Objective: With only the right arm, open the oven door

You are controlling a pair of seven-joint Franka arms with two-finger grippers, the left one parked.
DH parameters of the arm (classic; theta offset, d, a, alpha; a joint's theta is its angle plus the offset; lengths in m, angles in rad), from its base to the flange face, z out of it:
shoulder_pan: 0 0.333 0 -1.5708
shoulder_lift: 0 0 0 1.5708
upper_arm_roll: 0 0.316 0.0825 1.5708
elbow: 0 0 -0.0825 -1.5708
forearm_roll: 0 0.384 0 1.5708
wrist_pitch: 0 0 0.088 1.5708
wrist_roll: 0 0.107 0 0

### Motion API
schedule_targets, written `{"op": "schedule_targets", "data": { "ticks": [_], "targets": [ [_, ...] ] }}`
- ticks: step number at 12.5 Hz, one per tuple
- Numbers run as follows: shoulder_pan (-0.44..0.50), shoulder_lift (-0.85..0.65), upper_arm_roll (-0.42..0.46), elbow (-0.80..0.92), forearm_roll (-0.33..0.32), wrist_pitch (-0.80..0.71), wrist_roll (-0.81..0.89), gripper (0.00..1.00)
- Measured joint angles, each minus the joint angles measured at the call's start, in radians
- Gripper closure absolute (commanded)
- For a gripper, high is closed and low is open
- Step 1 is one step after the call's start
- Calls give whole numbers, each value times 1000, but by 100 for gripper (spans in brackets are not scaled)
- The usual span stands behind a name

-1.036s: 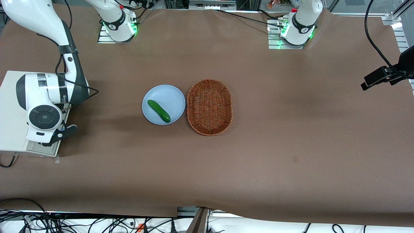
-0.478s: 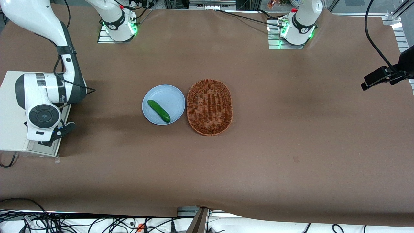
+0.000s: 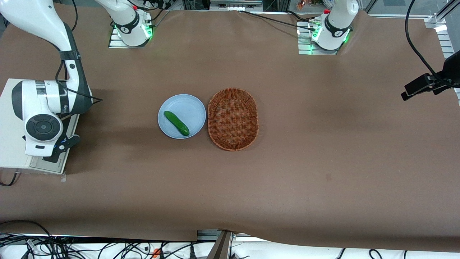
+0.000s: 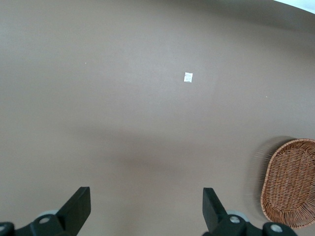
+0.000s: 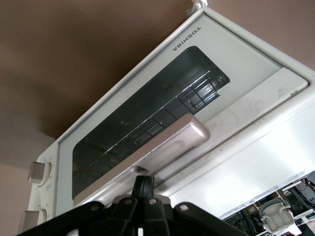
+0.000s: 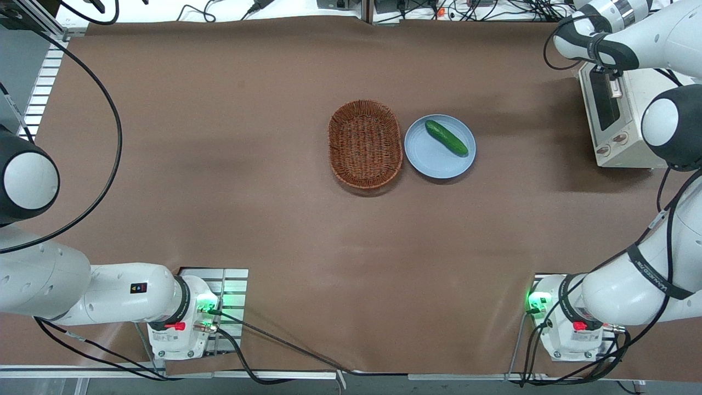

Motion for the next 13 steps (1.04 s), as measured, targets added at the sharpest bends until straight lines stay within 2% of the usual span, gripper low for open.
{"op": "schedule_targets", "data": {
  "ticks": [8,13],
  "targets": [
    [12,2,0,-7,1,14,6,100],
    [25,2,0,-6,48,20,17,100]
  ]
}}
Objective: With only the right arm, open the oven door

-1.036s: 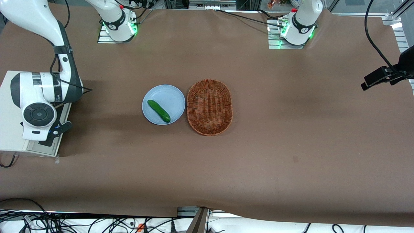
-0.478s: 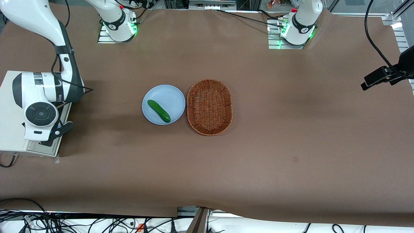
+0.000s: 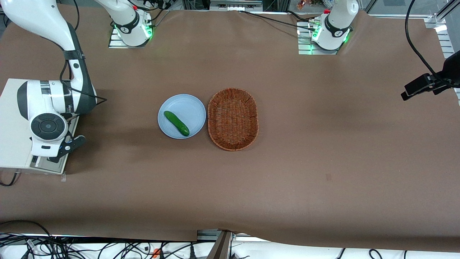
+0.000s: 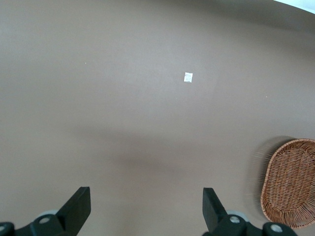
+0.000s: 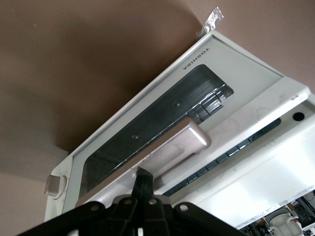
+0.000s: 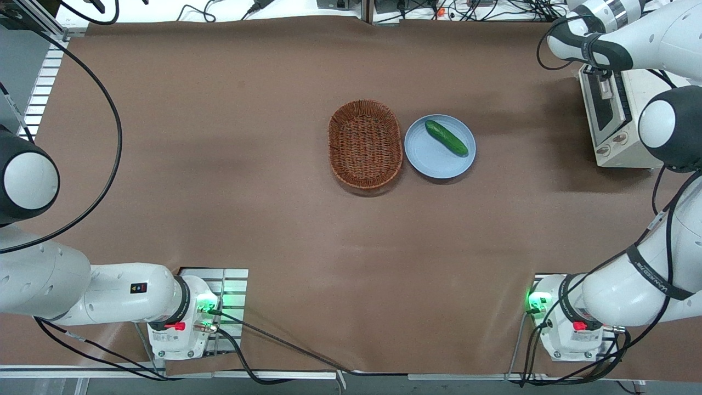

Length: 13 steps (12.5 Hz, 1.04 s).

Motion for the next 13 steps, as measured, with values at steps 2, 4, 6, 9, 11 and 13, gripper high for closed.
{"op": "schedule_targets", "data": {
  "ticks": [2,4,6,9,11,13],
  "targets": [
    [2,0,0,0,19,7,1,100],
    [6,1,0,0,50,20,1,100],
    [15,6,1,-1,93,36,5,100],
    [26,22,13,-3,144,61,29,100],
    [30,42,23,-6,190,91,36,100],
    [31,73,32,-9,243,134,46,100]
  ]
}}
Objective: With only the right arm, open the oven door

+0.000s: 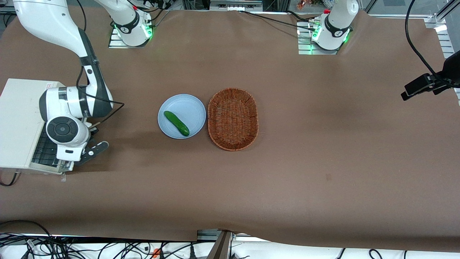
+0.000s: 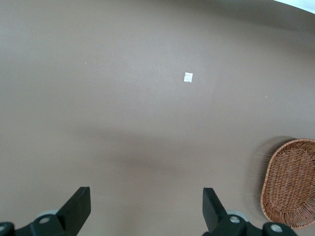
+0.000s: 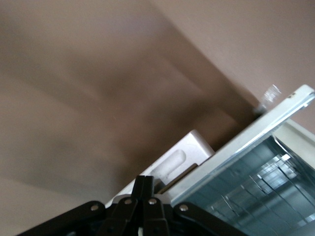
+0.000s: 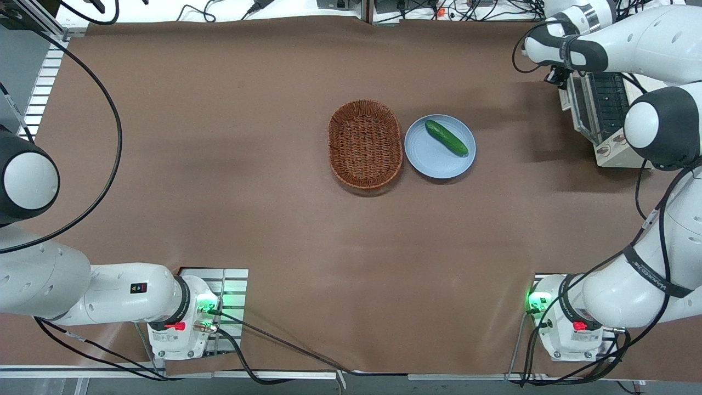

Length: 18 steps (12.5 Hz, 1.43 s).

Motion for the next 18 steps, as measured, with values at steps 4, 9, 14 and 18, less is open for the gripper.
{"op": "schedule_targets", "data": {
  "ticks": [4,9,14,18],
  "targets": [
    [-3,73,7,-1,68,85,14,100],
    [-41,143,6,8,221,162,19,100],
    [-59,150,-20,15,391,92,172,100],
    [-62,143,-39,46,454,-83,293,100]
  ]
}}
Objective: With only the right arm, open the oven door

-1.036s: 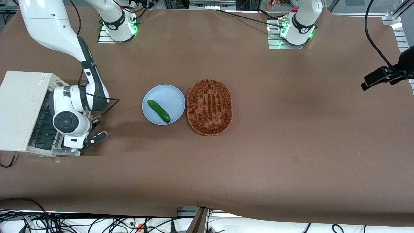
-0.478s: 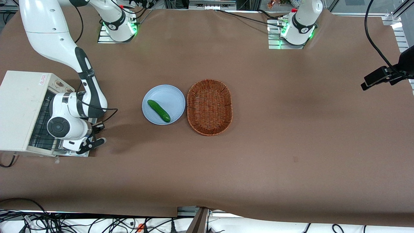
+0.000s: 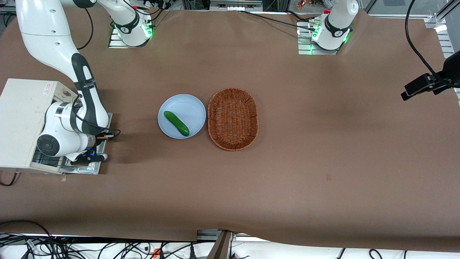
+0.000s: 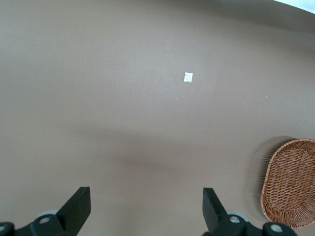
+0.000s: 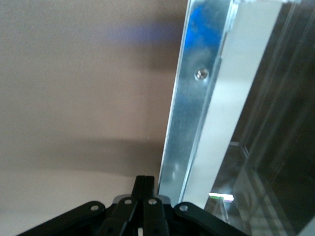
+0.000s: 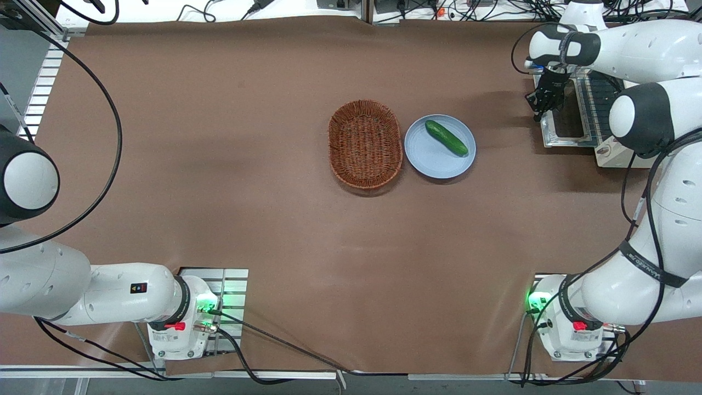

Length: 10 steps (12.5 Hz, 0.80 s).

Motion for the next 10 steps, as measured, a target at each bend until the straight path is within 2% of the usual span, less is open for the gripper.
{"op": "schedule_targets", "data": {
  "ticks": [1,2,4,5,10],
  "targets": [
    [0,-1,0,25,1,-38,3,98],
    [2,-1,0,53,2,-71,3,84],
    [7,-4,0,110,3,-123,4,21],
    [7,-5,0,132,3,-138,4,0],
    [4,-44,-4,166,3,-147,-77,0]
  ]
}}
